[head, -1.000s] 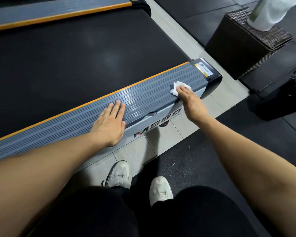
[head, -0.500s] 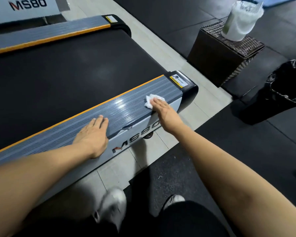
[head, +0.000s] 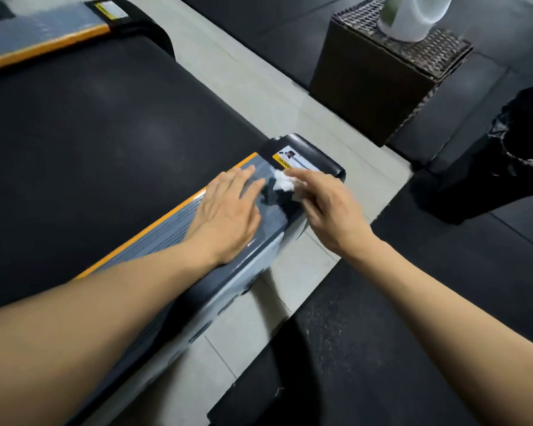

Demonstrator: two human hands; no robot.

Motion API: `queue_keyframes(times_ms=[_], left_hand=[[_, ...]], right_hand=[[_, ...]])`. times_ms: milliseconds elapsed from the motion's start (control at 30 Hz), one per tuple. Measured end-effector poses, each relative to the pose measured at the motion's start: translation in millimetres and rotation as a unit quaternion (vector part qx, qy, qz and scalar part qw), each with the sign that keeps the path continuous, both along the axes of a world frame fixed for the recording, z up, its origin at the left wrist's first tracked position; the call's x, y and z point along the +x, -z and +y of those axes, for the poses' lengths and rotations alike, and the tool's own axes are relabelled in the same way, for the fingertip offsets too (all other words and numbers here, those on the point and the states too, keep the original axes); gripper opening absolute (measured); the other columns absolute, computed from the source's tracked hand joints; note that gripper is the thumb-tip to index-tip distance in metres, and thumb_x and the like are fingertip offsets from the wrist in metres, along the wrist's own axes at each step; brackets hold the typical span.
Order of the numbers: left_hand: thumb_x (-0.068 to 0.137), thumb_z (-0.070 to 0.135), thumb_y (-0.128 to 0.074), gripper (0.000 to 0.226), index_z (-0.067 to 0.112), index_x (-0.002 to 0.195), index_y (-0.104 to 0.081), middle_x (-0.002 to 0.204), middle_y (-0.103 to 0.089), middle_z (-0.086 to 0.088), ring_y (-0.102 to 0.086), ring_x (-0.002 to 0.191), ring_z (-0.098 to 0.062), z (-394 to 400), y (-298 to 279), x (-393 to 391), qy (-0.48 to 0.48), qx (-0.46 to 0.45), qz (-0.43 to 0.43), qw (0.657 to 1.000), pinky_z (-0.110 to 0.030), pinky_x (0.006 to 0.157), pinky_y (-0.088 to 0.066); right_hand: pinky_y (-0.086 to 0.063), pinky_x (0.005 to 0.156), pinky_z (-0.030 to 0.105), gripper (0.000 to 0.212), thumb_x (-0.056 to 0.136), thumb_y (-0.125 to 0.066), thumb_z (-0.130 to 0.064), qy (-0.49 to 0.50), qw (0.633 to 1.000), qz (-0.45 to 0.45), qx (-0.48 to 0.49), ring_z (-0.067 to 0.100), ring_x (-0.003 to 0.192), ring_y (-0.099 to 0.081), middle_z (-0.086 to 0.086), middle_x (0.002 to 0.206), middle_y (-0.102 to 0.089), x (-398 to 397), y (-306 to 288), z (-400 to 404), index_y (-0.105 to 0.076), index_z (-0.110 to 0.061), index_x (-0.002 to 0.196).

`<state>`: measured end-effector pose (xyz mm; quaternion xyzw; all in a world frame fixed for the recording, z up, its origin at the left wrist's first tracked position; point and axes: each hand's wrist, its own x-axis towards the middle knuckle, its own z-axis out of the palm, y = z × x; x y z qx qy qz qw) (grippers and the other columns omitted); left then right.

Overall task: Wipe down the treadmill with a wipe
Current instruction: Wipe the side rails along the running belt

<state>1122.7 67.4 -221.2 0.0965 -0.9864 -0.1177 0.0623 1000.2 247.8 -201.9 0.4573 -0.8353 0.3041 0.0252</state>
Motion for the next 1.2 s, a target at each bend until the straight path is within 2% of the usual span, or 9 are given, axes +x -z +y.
queue_keyframes(times_ms=[67,167,267,400,467,633,767,933,1200], left_hand=[[0.098,0.033,-0.034,0.053,0.015,0.145,-0.051,0.153,-0.044,-0.014,-0.04,0.141,-0.037,1,-1,-11,0.013,0.002,-0.005,1.0,-0.053,0.121,-0.028],[0.098,0.036,-0.037,0.052,0.02,0.145,-0.052,0.151,-0.047,-0.011,-0.041,0.141,-0.032,5,-2,-17,0.004,0.014,-0.003,1.0,-0.051,0.123,-0.024],[0.096,0.035,-0.041,0.052,0.022,0.145,-0.054,0.151,-0.048,-0.01,-0.041,0.141,-0.031,5,-5,-18,-0.002,0.026,0.003,1.0,-0.05,0.123,-0.025],[0.096,0.034,-0.042,0.053,0.022,0.146,-0.054,0.153,-0.047,-0.011,-0.039,0.143,-0.031,5,-6,-21,-0.005,0.02,-0.01,1.0,-0.05,0.123,-0.025],[0.096,0.035,-0.04,0.055,0.022,0.148,-0.052,0.154,-0.046,-0.011,-0.037,0.144,-0.03,6,-6,-22,-0.004,0.005,-0.021,1.0,-0.05,0.123,-0.025],[0.095,0.037,-0.036,0.057,0.023,0.148,-0.05,0.155,-0.044,-0.01,-0.035,0.145,-0.028,6,-9,-22,-0.01,0.0,-0.037,0.999,-0.049,0.124,-0.023],[0.093,0.035,-0.041,0.055,0.022,0.145,-0.053,0.151,-0.047,-0.008,-0.039,0.142,-0.028,6,-8,-21,-0.009,0.004,-0.023,1.0,-0.048,0.123,-0.024],[0.094,0.036,-0.041,0.053,0.024,0.145,-0.053,0.152,-0.047,-0.006,-0.039,0.141,-0.025,4,-4,-20,-0.008,-0.003,-0.003,1.0,-0.047,0.123,-0.025],[0.097,0.036,-0.044,0.051,0.025,0.146,-0.052,0.151,-0.047,-0.005,-0.04,0.142,-0.025,4,-4,-18,-0.008,-0.002,0.008,1.0,-0.044,0.124,-0.023]], right_hand=[[-0.033,0.075,0.019,0.039,0.095,-0.05,-0.009,0.066,0.997,-0.04,-0.01,0.006,0.086,-0.049,-0.012,0.105,-0.061,-20,-15,-4,-0.055,-0.018,0.133],[-0.05,0.082,0.035,0.029,0.099,-0.054,-0.014,0.103,0.994,-0.04,-0.018,0.017,0.104,-0.061,-0.005,0.127,-0.063,-55,-20,-13,-0.062,-0.019,0.126],[-0.052,0.089,0.033,0.026,0.099,-0.06,-0.017,0.114,0.993,-0.032,-0.003,0.018,0.112,-0.061,-0.003,0.134,-0.059,-83,-10,-28,-0.069,-0.021,0.123],[-0.045,0.105,0.043,0.029,0.099,-0.06,-0.014,0.046,0.994,-0.049,0.086,0.027,0.123,-0.057,0.004,0.134,-0.064,-94,12,-55,-0.07,-0.017,0.125],[-0.037,0.116,0.039,0.035,0.099,-0.057,-0.011,-0.001,0.992,-0.051,0.116,0.029,0.134,-0.052,0.009,0.141,-0.06,-92,14,-57,-0.066,-0.014,0.132],[-0.027,0.12,0.032,0.048,0.097,-0.043,-0.023,-0.123,0.976,-0.064,0.168,0.026,0.14,-0.045,0.013,0.148,-0.053,-76,-6,-45,-0.06,-0.012,0.14],[-0.038,0.114,0.04,0.051,0.092,-0.056,-0.003,-0.149,0.968,-0.021,0.199,0.031,0.133,-0.051,0.01,0.147,-0.054,-92,-11,-53,-0.06,-0.018,0.141],[-0.038,0.109,0.037,0.042,0.097,-0.048,-0.005,-0.028,0.982,-0.05,0.177,0.032,0.129,-0.051,0.01,0.142,-0.056,-115,-6,-76,-0.061,-0.013,0.136],[-0.043,0.091,0.031,0.026,0.096,-0.052,-0.007,-0.181,0.964,-0.033,0.19,0.025,0.108,-0.06,0.005,0.116,-0.067,-105,-11,-107,-0.07,-0.011,0.114]])
